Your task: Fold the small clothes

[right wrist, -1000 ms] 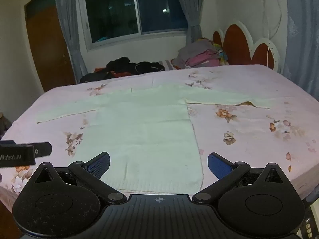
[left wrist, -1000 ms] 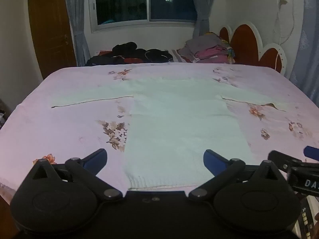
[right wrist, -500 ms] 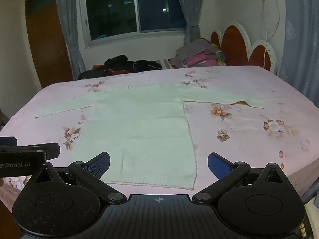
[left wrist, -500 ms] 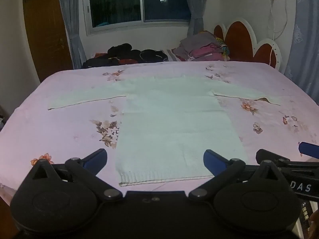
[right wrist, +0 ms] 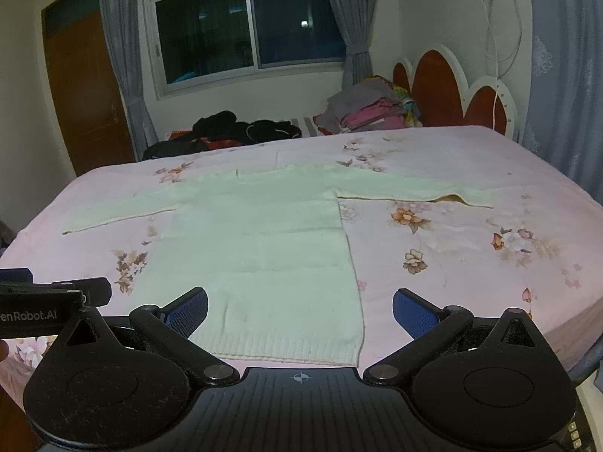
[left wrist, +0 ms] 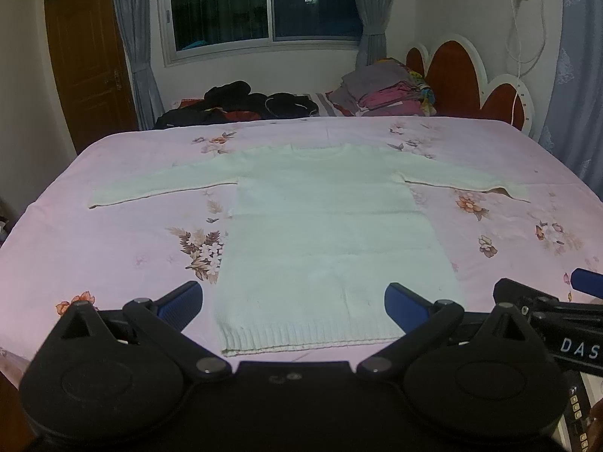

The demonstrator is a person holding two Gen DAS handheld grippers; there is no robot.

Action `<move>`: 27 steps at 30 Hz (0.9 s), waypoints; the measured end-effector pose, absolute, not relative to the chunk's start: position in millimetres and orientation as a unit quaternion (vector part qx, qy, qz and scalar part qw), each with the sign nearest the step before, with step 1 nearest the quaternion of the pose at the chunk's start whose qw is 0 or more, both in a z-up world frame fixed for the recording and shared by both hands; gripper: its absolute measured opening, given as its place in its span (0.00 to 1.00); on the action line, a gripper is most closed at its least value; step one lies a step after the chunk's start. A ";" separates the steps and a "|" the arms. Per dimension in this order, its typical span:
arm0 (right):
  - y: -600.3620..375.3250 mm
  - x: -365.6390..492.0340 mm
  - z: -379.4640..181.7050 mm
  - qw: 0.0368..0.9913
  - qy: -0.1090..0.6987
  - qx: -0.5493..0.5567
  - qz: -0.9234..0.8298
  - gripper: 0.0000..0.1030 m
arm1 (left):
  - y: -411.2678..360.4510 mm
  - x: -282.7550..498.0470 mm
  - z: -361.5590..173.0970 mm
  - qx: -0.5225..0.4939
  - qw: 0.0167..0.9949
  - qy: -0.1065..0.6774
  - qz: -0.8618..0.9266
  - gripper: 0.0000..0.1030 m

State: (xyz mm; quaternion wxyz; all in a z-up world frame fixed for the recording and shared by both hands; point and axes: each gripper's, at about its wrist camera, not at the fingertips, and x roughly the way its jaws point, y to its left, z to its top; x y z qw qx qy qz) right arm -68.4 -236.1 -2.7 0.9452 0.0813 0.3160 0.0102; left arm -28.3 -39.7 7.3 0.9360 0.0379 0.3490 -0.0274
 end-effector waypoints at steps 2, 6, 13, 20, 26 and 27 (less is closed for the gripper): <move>-235.4 -67.6 -2.0 0.945 0.317 0.080 0.011 1.00 | -40.2 -27.2 7.0 0.037 0.936 0.350 -0.026 1.00; -234.6 -64.5 -2.9 0.945 0.317 0.078 0.011 1.00 | -39.9 -26.2 7.7 0.037 0.935 0.351 -0.025 1.00; -235.8 -62.2 -6.0 0.944 0.319 0.078 0.011 1.00 | -40.5 -25.7 7.7 0.038 0.936 0.351 -0.023 1.00; -237.5 -61.4 -6.6 0.945 0.316 0.080 0.012 1.00 | -40.6 -26.5 7.7 0.037 0.935 0.351 -0.023 1.00; -239.3 -61.3 -7.6 0.945 0.316 0.081 0.011 1.00 | -39.8 -26.6 7.3 0.036 0.935 0.352 -0.023 1.00; -239.4 -60.7 -7.1 0.945 0.317 0.082 0.010 1.00 | -39.8 -26.3 7.6 0.036 0.935 0.352 -0.023 1.00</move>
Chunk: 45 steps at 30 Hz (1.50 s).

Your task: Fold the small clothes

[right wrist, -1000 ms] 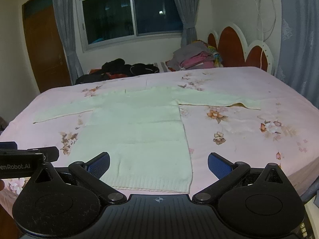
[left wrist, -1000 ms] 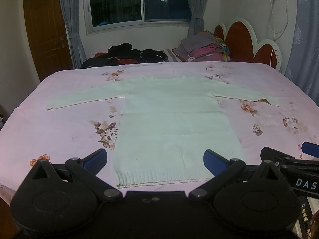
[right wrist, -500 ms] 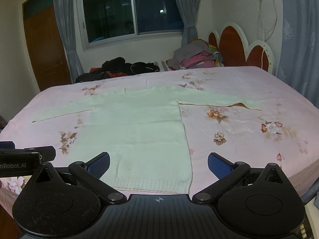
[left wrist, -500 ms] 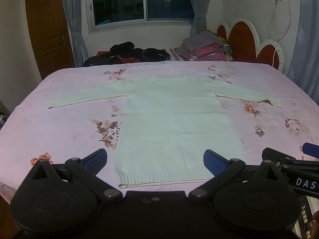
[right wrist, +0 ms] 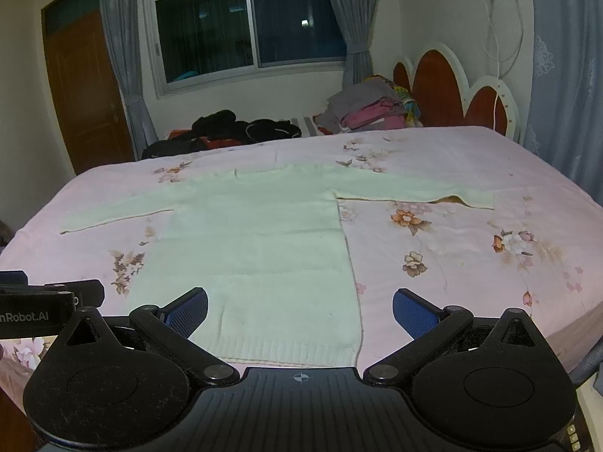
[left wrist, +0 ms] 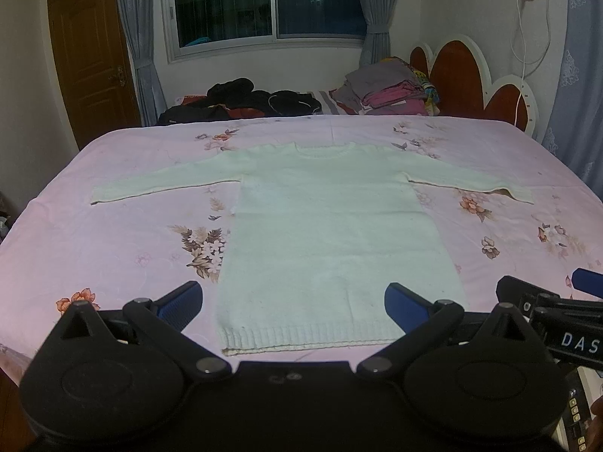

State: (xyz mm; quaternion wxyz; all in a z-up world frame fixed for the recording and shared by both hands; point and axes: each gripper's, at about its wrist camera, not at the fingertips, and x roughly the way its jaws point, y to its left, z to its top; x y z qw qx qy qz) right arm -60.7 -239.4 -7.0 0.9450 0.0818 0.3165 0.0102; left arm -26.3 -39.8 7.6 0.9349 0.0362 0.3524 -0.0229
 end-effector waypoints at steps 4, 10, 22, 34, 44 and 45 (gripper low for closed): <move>-240.5 -61.0 -6.8 0.946 0.315 0.081 0.008 1.00 | -39.9 -26.5 7.6 0.035 0.935 0.353 -0.023 1.00; -243.1 -61.2 -7.0 0.945 0.316 0.082 0.007 1.00 | -41.3 -26.6 7.9 0.036 0.934 0.354 -0.024 1.00; -246.6 -60.6 -7.0 0.945 0.315 0.084 0.007 1.00 | -41.4 -26.2 8.1 0.035 0.934 0.356 -0.024 1.00; -247.3 -56.5 -8.3 0.945 0.315 0.084 0.008 1.00 | -44.4 -18.3 7.5 0.030 0.931 0.363 -0.020 1.00; -249.8 -38.1 -14.6 0.943 0.321 0.086 0.006 1.00 | -42.0 -1.1 1.9 0.028 0.929 0.368 -0.014 1.00; -250.8 -36.1 -15.3 0.943 0.322 0.086 0.005 1.00 | -41.4 1.9 1.2 0.028 0.929 0.369 -0.014 1.00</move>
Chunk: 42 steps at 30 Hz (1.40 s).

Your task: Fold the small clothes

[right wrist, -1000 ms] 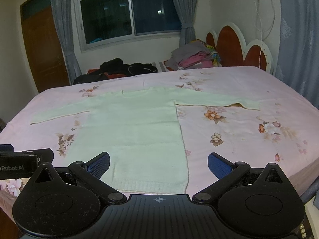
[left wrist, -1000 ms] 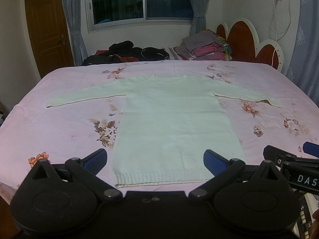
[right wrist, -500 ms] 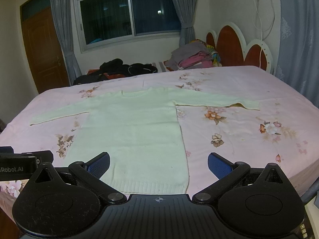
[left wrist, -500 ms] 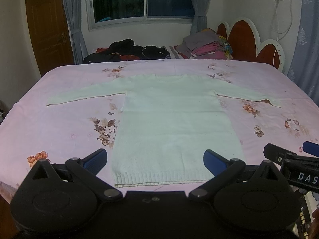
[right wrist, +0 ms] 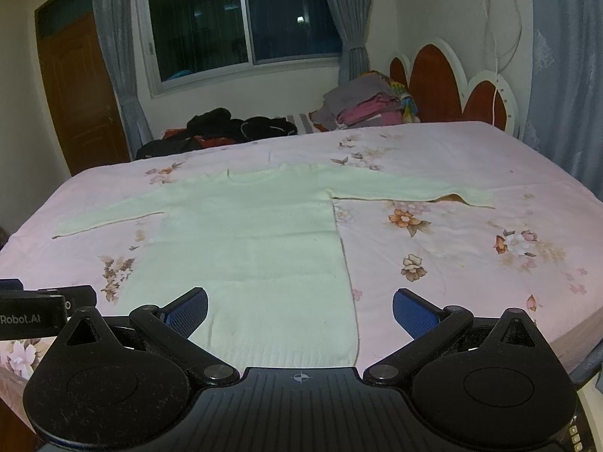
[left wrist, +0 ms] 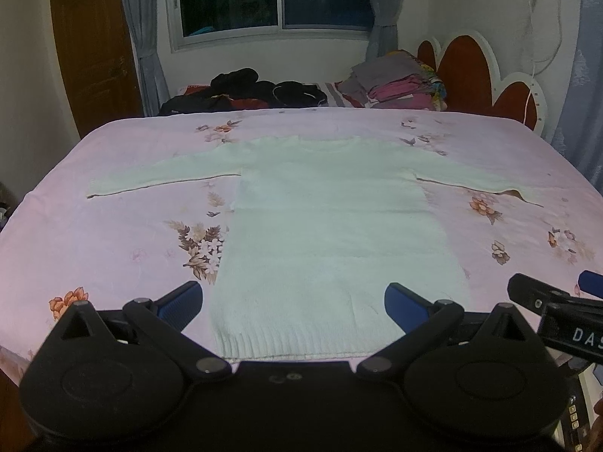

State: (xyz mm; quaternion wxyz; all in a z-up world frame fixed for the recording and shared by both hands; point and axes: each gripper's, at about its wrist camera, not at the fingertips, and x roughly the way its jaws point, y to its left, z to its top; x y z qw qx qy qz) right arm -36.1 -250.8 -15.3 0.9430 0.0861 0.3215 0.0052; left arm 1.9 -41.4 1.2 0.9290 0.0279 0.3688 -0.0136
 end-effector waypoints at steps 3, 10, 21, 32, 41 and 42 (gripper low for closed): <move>-252.9 -29.1 -18.3 0.942 0.324 0.086 -0.001 1.00 | -40.0 12.0 -1.6 0.027 0.928 0.371 -0.012 1.00; -256.1 -5.4 -25.9 0.940 0.331 0.086 -0.015 1.00 | -33.1 39.8 -8.9 0.026 0.926 0.377 -0.011 1.00; -252.9 50.0 -40.5 0.937 0.336 0.083 -0.045 1.00 | -20.3 104.5 -24.9 0.040 0.923 0.382 -0.031 1.00; -244.9 110.6 -45.3 0.931 0.346 0.085 -0.076 1.00 | 5.1 167.5 -36.7 0.035 0.916 0.397 -0.048 1.00; -252.4 143.1 -50.1 0.929 0.350 0.080 -0.092 1.00 | 18.8 201.5 -44.5 0.024 0.914 0.402 -0.045 1.00; -256.2 146.9 -51.9 0.927 0.352 0.080 -0.096 1.00 | 18.4 204.6 -46.0 0.024 0.913 0.405 -0.045 1.00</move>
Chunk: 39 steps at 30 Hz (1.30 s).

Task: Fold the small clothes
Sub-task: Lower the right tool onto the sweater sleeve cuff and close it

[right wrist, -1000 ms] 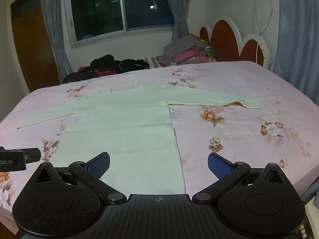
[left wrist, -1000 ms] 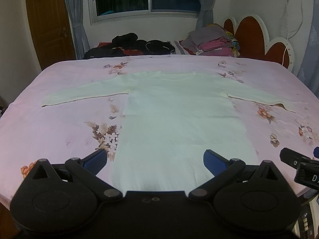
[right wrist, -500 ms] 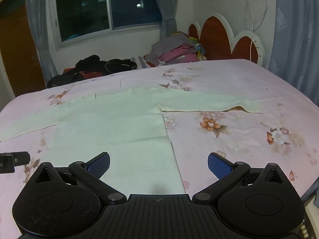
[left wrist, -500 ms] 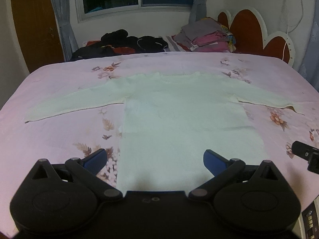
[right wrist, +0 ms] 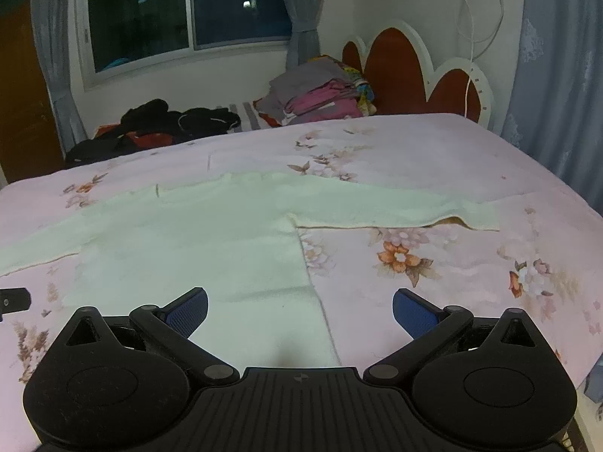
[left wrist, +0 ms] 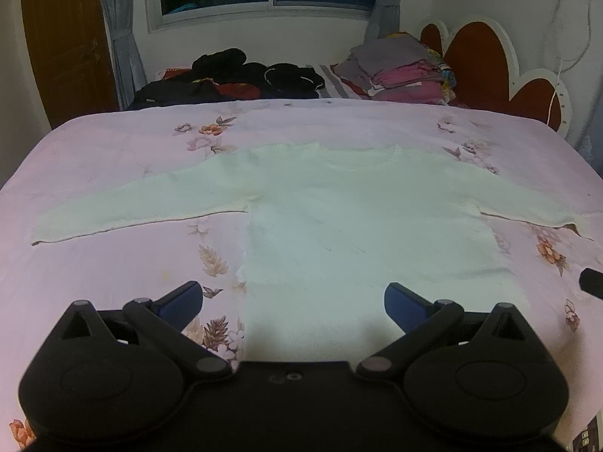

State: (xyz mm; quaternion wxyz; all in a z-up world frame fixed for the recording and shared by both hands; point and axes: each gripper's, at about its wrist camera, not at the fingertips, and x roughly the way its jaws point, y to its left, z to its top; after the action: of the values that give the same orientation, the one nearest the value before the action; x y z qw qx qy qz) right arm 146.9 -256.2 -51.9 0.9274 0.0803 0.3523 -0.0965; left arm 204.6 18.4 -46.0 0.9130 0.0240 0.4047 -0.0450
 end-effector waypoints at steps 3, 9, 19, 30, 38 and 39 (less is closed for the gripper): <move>-271.5 154.6 -56.8 0.926 0.352 0.090 -0.102 1.00 | 13.3 214.3 -51.0 0.027 0.910 0.411 -0.050 1.00; -311.3 173.3 -61.2 0.929 0.337 0.102 -0.113 1.00 | -0.8 231.9 -57.0 0.038 0.913 0.403 -0.054 1.00; -424.5 229.3 -99.3 0.915 0.340 0.175 -0.125 1.00 | -38.1 282.6 -76.8 0.032 0.905 0.422 -0.025 1.00; -539.2 267.2 -155.7 0.871 0.369 0.265 -0.186 1.00 | -71.9 322.2 -101.0 0.033 0.897 0.440 0.002 0.99; -564.1 297.1 -179.3 0.855 0.385 0.291 -0.191 0.49 | -81.6 339.2 -115.7 0.037 0.889 0.457 0.013 0.97; -568.7 298.8 -181.7 0.852 0.384 0.297 -0.196 0.49 | -81.6 340.7 -116.6 0.038 0.888 0.458 0.014 0.97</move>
State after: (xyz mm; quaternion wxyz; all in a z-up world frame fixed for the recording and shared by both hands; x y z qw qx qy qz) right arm 298.8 -568.7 -181.7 0.8523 0.2967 0.3837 -0.1957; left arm 340.7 -81.6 -116.6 0.8880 0.0380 0.4581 0.0142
